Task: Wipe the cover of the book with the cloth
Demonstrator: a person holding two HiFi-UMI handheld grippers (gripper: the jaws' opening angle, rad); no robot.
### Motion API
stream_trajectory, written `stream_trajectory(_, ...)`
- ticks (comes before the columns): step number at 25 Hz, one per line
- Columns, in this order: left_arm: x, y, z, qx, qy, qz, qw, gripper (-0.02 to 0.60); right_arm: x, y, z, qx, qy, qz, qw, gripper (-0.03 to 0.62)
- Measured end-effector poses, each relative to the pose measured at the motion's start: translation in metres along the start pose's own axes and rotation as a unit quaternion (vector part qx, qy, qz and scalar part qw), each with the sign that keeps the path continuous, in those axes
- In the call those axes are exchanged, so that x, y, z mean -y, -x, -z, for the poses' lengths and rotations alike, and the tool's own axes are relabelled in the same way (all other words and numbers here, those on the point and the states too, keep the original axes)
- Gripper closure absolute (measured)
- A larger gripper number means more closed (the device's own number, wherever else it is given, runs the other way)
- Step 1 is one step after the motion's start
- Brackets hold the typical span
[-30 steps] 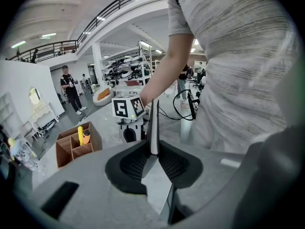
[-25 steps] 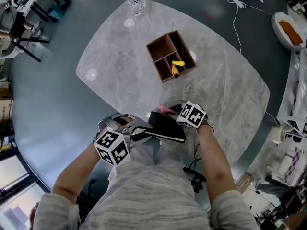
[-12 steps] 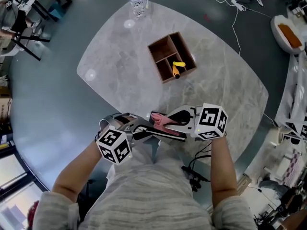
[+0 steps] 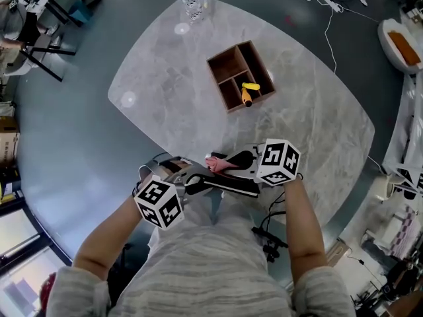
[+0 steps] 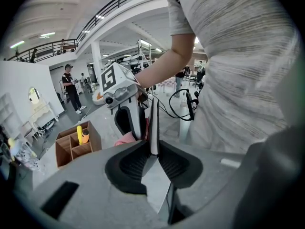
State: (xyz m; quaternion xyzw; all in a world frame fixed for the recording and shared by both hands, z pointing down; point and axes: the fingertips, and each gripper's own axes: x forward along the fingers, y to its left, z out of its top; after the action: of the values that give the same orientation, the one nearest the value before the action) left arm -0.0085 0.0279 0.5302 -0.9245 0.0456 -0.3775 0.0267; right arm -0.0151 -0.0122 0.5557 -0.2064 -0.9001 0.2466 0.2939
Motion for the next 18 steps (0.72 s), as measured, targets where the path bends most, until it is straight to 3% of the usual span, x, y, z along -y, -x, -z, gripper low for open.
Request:
stream_trajectory(8,0.0,0.001,-0.001,0.003,0.004,0.003,1.0,0.503,0.032,-0.015,0.021,-0.02,-0.012,0.02,1.0,0.537)
stream_trajectory(18,-0.004,0.002,-0.002,0.004,0.008,0.007,0.9999,0.503,0.081,-0.03,0.064,-0.065,-0.019,0.076,0.995,0.537)
